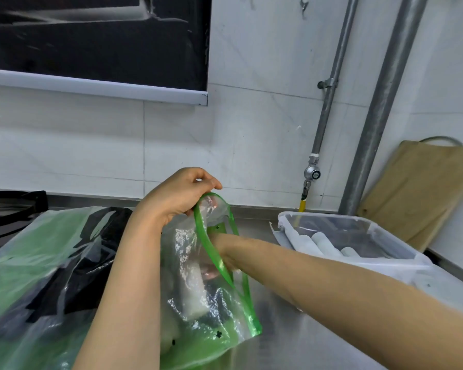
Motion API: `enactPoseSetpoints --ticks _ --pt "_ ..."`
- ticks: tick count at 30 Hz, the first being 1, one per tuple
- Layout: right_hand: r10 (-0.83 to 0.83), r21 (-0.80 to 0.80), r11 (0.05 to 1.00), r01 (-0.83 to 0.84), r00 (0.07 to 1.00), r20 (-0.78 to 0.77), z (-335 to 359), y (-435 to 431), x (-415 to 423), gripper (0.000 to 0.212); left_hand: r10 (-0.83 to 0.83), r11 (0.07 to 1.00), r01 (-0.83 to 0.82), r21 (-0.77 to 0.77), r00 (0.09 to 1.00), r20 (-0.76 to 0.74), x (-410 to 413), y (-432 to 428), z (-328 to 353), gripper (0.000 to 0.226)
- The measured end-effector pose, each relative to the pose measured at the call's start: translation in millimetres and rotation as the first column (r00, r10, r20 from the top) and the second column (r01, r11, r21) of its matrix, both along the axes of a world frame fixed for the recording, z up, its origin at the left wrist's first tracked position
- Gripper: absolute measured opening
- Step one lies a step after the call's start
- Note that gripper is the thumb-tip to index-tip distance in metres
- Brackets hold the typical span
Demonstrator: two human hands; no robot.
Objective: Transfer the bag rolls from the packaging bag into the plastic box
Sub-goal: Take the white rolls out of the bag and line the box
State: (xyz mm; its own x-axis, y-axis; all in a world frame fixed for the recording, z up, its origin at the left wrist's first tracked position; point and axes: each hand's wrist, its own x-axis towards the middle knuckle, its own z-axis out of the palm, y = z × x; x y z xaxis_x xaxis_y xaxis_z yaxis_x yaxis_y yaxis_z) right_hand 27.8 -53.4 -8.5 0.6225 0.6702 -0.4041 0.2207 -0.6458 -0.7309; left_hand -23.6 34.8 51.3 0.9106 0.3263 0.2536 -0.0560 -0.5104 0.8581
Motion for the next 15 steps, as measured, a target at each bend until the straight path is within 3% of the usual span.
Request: enactPoseSetpoints --ticks 13,15 --pt "-0.105 -0.037 0.994 0.104 0.994 -0.031 46.0 -51.4 9.3 0.012 0.0 0.999 0.003 0.051 0.999 -0.05 4.8 -7.0 -3.1 0.02" --pt "-0.127 -0.034 0.991 0.127 0.992 -0.014 53.7 -59.8 12.3 0.025 0.005 0.998 -0.002 0.059 0.999 -0.048 5.4 -7.4 -3.6 0.022"
